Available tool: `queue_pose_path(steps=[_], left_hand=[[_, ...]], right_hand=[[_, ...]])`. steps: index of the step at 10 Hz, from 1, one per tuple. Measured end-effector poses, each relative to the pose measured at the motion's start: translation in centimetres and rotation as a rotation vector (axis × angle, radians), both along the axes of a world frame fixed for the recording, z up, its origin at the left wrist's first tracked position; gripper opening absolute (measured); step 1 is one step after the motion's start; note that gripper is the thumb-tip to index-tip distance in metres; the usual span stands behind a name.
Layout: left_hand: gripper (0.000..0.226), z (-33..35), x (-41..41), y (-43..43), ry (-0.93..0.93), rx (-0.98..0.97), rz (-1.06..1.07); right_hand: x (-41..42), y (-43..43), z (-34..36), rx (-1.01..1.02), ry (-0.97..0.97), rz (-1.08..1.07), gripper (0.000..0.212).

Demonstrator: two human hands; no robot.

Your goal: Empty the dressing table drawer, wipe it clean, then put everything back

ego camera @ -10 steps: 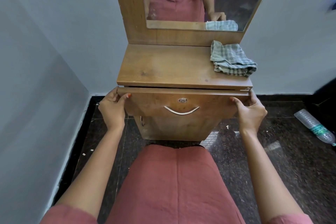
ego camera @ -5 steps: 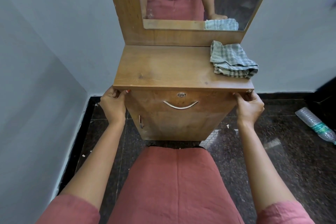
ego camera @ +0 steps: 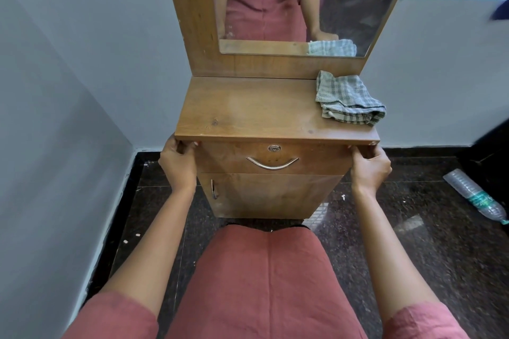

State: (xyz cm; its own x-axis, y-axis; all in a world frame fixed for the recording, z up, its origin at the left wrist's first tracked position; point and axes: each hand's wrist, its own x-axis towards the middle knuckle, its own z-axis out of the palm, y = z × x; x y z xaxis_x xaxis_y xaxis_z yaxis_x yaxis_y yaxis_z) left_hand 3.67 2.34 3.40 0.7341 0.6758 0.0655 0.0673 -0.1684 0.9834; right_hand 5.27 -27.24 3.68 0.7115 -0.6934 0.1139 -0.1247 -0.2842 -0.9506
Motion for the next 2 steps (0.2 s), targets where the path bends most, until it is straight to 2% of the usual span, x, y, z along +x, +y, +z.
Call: queue_pose_path(steps=[2], left_hand=[[0.031,0.5,-1.1,-1.2,-0.022,-0.021,0.032]], right_hand=[[-1.0,1.6,-0.2,0.015,0.042,-0.034,0.029]])
